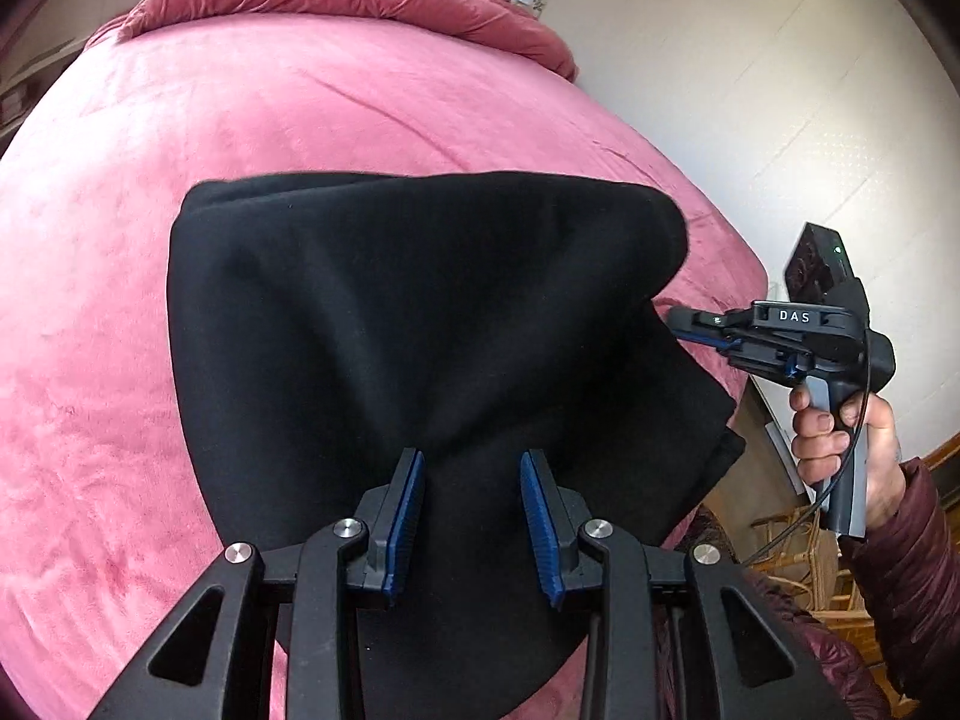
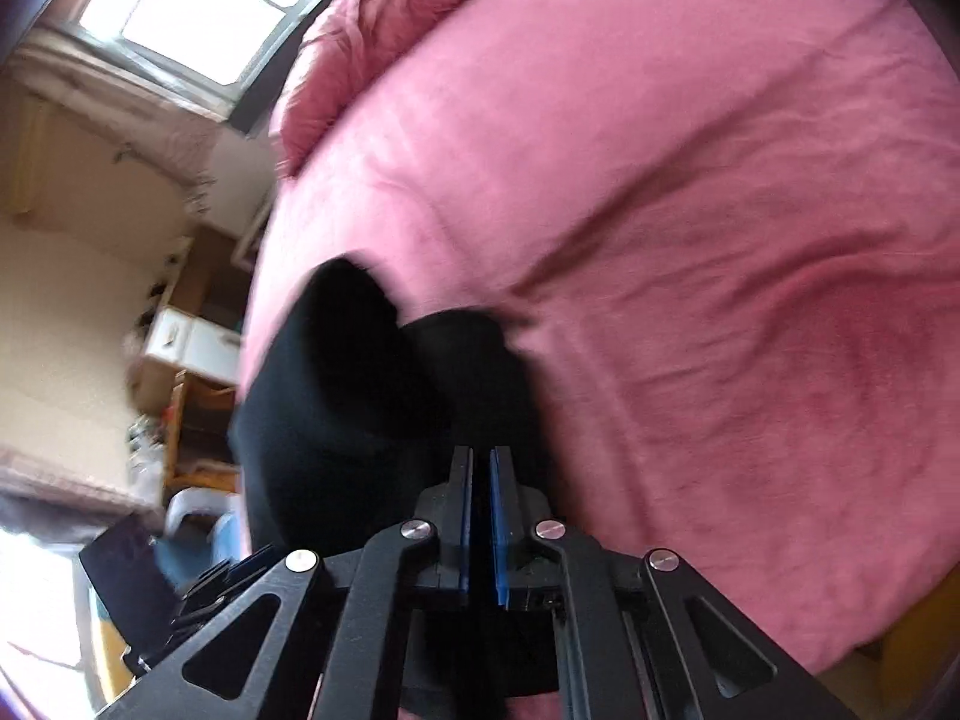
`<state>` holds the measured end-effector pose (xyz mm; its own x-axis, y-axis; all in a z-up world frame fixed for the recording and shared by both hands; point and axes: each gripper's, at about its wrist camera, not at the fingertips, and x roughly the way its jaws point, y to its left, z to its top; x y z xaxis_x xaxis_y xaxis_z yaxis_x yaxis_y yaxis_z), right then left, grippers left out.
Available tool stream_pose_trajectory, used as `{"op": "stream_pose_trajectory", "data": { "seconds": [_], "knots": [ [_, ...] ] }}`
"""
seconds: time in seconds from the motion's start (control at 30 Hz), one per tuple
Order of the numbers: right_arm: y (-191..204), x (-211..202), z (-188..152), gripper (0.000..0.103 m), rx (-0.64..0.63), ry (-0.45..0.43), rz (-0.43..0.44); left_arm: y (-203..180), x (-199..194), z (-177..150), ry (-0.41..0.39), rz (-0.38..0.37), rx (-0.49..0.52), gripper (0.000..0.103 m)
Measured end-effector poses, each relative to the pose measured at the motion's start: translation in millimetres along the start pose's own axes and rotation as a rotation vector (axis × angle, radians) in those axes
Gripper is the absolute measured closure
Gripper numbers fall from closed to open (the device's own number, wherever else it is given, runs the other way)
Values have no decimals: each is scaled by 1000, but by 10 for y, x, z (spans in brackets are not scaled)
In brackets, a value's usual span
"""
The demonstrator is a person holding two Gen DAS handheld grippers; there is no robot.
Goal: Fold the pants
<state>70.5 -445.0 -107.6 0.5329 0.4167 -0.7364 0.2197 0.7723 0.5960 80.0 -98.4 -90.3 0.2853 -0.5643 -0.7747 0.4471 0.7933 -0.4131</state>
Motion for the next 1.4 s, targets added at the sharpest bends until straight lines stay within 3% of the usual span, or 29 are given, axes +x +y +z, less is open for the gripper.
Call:
{"op": "stream_pose_trajectory", "data": {
  "seconds": [0.1,0.3,0.33,0.37,0.4,0.43,0.53,0.6,0.63,0.67,0.83,1.0,1.2,1.27,1.4],
  "knots": [
    [-71,-128,18,94,25,-35,15,1,-57,-2,-20,-26,-11,69],
    [214,-359,-95,92,-95,-64,51,117,-251,-24,-66,-16,-20,69],
    [271,-365,-70,81,-106,-74,65,163,-326,-3,-74,-17,-30,69],
    [342,-351,-33,58,-106,-84,82,204,-384,-4,-83,-15,-39,69],
    [407,-326,29,47,-107,-96,94,242,-436,-1,-97,-5,-49,69],
    [448,-314,71,43,-112,-109,96,257,-450,-27,-106,-1,-56,69],
    [613,-176,231,45,-107,-119,116,319,-518,-1,-126,12,-72,69],
    [700,-78,319,63,-108,-116,123,368,-574,4,-139,22,-77,69],
    [746,-21,367,89,-116,-105,124,405,-603,25,-146,23,-81,69],
    [778,6,373,96,-123,-101,115,431,-626,42,-153,26,-86,69],
    [815,-133,238,99,-182,-148,40,502,-582,186,-170,35,-99,69],
    [539,-25,265,103,-144,-134,-92,441,-223,318,-81,117,-86,69],
    [432,-314,165,98,-103,-136,39,402,-269,267,-88,91,-78,69],
    [454,-450,-24,98,-93,-91,136,418,-293,250,-91,87,-82,69],
    [446,-527,-463,98,-57,21,215,445,-333,205,-108,72,-105,69]
  ]
}}
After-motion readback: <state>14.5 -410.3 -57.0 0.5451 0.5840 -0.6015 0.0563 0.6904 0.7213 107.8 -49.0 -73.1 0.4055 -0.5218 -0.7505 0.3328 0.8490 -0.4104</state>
